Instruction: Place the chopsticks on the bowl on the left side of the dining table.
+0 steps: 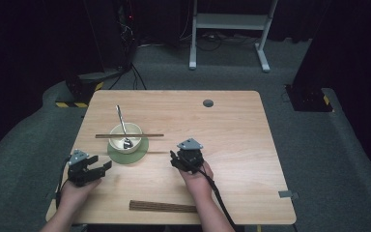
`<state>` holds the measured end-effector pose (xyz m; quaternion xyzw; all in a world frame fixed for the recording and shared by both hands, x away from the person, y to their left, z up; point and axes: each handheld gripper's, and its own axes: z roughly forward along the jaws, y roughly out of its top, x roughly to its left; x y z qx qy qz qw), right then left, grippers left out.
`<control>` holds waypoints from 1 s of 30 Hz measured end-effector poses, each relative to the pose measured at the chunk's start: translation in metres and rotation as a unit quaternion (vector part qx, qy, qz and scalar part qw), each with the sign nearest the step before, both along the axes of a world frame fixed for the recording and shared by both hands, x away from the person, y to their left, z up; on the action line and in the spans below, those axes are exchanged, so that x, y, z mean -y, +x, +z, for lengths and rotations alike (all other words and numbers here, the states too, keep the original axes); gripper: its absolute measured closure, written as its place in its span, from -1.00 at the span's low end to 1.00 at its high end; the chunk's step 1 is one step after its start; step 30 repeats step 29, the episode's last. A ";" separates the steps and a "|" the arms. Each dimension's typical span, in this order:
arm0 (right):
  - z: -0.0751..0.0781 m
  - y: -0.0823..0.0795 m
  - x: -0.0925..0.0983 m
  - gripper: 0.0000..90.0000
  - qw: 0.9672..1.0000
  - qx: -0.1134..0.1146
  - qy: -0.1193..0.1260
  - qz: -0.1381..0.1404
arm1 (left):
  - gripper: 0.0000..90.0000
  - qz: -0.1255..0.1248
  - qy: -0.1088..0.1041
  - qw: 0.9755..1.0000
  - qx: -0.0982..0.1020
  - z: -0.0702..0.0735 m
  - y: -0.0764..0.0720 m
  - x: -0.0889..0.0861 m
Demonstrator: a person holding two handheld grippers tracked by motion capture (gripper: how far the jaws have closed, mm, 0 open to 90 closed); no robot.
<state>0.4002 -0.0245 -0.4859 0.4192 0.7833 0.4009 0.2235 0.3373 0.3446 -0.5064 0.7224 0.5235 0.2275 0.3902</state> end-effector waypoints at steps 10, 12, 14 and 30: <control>-0.019 -0.032 0.107 -0.28 0.998 -0.009 -0.015 -0.062 | -0.51 -0.016 0.051 0.998 -0.025 -0.017 -0.002 0.015; -0.024 -0.040 0.128 -0.27 0.997 -0.018 -0.022 -0.077 | -0.59 -0.016 0.057 0.997 -0.040 -0.021 0.001 0.017; -0.029 -0.046 0.144 -0.28 0.995 -0.023 -0.038 -0.088 | -0.65 -0.019 0.060 0.997 -0.040 -0.021 0.001 0.018; -0.037 -0.042 0.163 -0.39 0.992 -0.064 -0.034 -0.108 | -0.66 -0.032 0.059 0.997 -0.039 -0.022 0.002 0.019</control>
